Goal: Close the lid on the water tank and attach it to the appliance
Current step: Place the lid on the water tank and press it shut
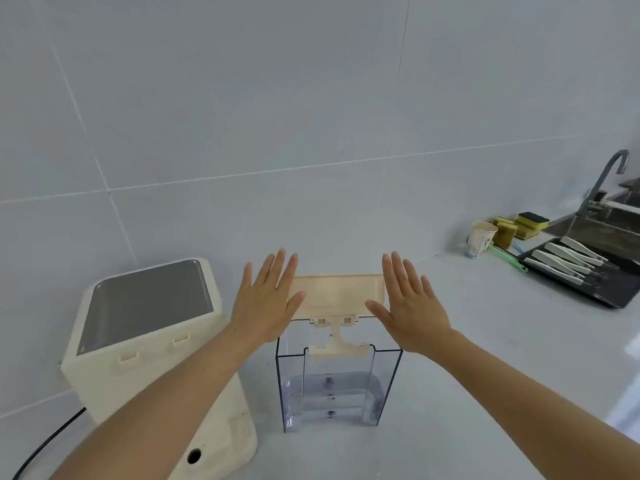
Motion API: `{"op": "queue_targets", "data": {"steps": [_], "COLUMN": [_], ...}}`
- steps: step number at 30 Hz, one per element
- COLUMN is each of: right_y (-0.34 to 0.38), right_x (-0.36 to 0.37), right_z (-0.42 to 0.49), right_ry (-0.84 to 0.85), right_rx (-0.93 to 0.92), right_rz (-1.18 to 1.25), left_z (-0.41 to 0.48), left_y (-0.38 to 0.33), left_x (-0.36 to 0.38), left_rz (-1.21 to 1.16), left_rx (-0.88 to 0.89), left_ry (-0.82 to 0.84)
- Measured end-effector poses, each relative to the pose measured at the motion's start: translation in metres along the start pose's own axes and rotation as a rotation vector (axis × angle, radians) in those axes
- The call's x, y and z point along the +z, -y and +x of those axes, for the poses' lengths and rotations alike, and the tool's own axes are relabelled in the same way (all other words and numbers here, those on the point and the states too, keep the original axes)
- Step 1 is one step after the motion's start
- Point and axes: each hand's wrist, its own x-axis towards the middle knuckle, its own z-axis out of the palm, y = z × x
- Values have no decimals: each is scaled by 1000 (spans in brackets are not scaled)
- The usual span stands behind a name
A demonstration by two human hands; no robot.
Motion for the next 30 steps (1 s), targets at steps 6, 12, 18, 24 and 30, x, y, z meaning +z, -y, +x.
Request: {"op": "queue_targets", "data": {"steps": [6,12,18,24,30], "right_y": [3,5,8,9,2], "right_x": [-1,0,3,1,-8], "right_z": [20,35,42,44,32], "right_ry": [70,142,140,48,-49], "right_rx": [87,206,269,307,248], "right_rz": [208,408,533,675,607], "left_z": [14,26,29,27,17], "left_y": [-3,3,4,5,2], "left_x": [-6,-5,-7,-13,-24], "left_rz": [16,-129,-170,-452,-635], "left_rx": [-160,-280,-311,-377,-331], "left_ry": [20,131,128,104,42]}}
